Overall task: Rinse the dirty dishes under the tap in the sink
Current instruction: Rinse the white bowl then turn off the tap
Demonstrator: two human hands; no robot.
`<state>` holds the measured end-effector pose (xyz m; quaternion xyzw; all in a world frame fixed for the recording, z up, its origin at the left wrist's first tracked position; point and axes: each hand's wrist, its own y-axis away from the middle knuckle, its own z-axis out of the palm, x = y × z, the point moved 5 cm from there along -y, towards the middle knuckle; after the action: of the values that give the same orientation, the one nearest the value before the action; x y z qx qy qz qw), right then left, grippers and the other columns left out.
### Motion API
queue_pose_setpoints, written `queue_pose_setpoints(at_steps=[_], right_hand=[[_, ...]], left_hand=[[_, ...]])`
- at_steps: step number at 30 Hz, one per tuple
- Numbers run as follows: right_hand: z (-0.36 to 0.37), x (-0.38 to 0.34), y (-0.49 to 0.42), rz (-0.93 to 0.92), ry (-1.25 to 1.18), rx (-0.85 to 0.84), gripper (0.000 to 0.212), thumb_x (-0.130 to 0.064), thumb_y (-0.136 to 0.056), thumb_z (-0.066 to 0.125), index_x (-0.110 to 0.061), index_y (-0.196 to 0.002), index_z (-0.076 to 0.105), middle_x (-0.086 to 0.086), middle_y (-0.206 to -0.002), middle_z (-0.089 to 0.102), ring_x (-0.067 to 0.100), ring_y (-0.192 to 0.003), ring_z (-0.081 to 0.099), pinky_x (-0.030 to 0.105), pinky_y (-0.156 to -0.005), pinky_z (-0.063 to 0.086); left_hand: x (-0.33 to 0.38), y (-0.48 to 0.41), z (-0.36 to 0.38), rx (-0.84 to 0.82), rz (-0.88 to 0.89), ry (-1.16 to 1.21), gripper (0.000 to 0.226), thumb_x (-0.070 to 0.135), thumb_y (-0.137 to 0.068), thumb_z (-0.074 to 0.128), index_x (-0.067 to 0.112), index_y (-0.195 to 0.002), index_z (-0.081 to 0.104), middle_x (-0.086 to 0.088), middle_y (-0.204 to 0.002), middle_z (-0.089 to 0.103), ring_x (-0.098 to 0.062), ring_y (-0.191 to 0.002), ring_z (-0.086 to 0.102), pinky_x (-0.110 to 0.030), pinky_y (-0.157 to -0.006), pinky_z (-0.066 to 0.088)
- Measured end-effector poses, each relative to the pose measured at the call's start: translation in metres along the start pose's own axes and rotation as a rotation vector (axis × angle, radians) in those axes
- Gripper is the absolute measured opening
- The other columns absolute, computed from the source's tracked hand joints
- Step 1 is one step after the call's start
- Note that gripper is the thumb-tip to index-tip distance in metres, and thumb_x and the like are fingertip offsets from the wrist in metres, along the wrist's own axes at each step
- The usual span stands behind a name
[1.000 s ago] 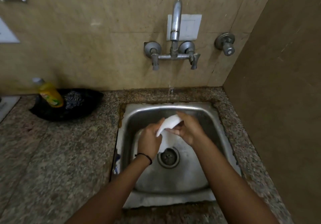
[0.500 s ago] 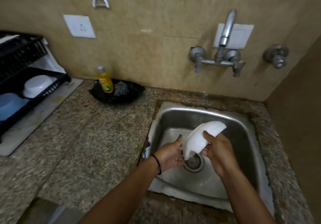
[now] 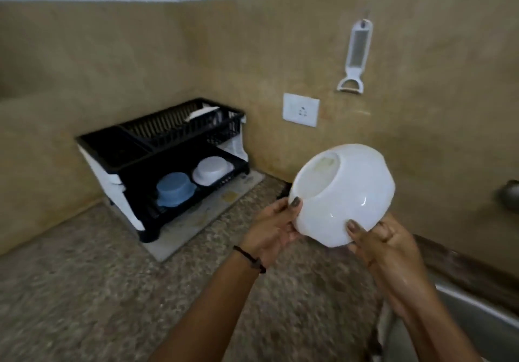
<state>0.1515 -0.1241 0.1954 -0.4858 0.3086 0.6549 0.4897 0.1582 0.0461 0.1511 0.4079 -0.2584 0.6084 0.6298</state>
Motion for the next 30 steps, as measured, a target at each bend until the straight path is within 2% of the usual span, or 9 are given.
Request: queue_pose_setpoints(at_steps=[3,7,10,13,15,20,22,26,30], right_hand=[[0.065,0.017,-0.058,0.015,-0.149,-0.065,0.064,-0.03,-0.049,0.086,-0.019,-0.108,0.065,0.003,-0.108,0.072,0.02,-0.101,0.068,0.029,-0.074,0.057],[0.151,0.044,-0.132,0.108,-0.387,-0.201,0.042,-0.005,-0.08,0.06,-0.007,-0.122,0.055,0.008,-0.119,0.067,0.023,-0.11,0.064,0.039,-0.084,0.056],[0.211,0.065,-0.182,0.164,-0.467,-0.286,0.039,-0.004,-0.083,0.055,-0.001,-0.123,0.053,0.013,-0.121,0.065,0.025,-0.111,0.063,0.038,-0.084,0.057],[0.261,0.085,-0.231,0.234,-0.529,-0.3,0.045,-0.006,-0.084,0.057,0.004,-0.127,0.049,0.018,-0.126,0.06,0.028,-0.116,0.059,0.041,-0.089,0.054],[0.284,0.099,-0.265,0.287,-0.547,-0.281,0.04,-0.004,-0.086,0.058,0.004,-0.125,0.05,0.02,-0.125,0.06,0.027,-0.113,0.061,0.04,-0.085,0.056],[0.313,0.133,-0.334,0.404,-0.468,-0.143,0.039,0.003,-0.088,0.058,0.007,-0.125,0.049,0.023,-0.118,0.063,0.029,-0.104,0.064,0.042,-0.069,0.06],[0.31,0.142,-0.35,0.404,-0.44,-0.104,0.033,0.002,-0.088,0.058,0.006,-0.12,0.052,0.022,-0.114,0.065,0.028,-0.1,0.066,0.041,-0.069,0.06],[0.3,0.146,-0.364,0.348,-0.348,-0.077,0.03,0.001,-0.087,0.061,0.003,-0.116,0.055,0.02,-0.113,0.066,0.025,-0.098,0.067,0.039,-0.068,0.06],[0.3,0.149,-0.36,0.318,-0.355,-0.076,0.038,0.0,-0.087,0.061,0.004,-0.124,0.052,0.021,-0.119,0.064,0.027,-0.104,0.065,0.038,-0.068,0.06]], left_hand=[[0.069,-0.005,-0.059,0.106,0.152,-0.014,0.018,0.009,-0.092,0.056,0.004,-0.106,0.066,-0.008,-0.1,0.073,-0.019,-0.085,0.071,-0.034,-0.072,0.06],[0.146,-0.012,-0.145,0.247,0.25,-0.011,0.015,0.003,-0.091,0.055,0.005,-0.104,0.062,-0.004,-0.095,0.074,-0.017,-0.081,0.072,-0.03,-0.067,0.06],[0.191,-0.026,-0.198,0.341,0.282,0.04,0.031,0.0,-0.091,0.054,-0.003,-0.122,0.051,-0.011,-0.109,0.066,-0.019,-0.086,0.07,-0.027,-0.066,0.059],[0.23,-0.045,-0.234,0.401,0.327,0.114,0.029,-0.009,-0.09,0.051,-0.002,-0.119,0.049,-0.013,-0.099,0.063,-0.017,-0.077,0.07,-0.027,-0.066,0.06],[0.25,-0.066,-0.255,0.42,0.329,0.154,0.035,-0.012,-0.089,0.052,-0.001,-0.121,0.046,-0.016,-0.1,0.062,-0.02,-0.084,0.066,-0.029,-0.073,0.06],[0.266,-0.115,-0.28,0.442,0.151,0.215,0.012,-0.011,-0.093,0.043,-0.01,-0.097,0.054,-0.026,-0.112,0.055,-0.032,-0.094,0.058,-0.044,-0.097,0.048],[0.269,-0.129,-0.283,0.439,0.111,0.218,0.012,-0.009,-0.094,0.044,-0.008,-0.093,0.056,-0.023,-0.103,0.057,-0.033,-0.09,0.058,-0.05,-0.091,0.048],[0.264,-0.148,-0.287,0.432,0.074,0.18,0.012,-0.006,-0.091,0.052,-0.005,-0.101,0.059,-0.018,-0.099,0.059,-0.029,-0.087,0.06,-0.043,-0.072,0.053],[0.259,-0.155,-0.282,0.443,0.089,0.14,0.019,-0.006,-0.089,0.055,-0.007,-0.107,0.058,-0.016,-0.098,0.062,-0.028,-0.083,0.061,-0.042,-0.08,0.053]])
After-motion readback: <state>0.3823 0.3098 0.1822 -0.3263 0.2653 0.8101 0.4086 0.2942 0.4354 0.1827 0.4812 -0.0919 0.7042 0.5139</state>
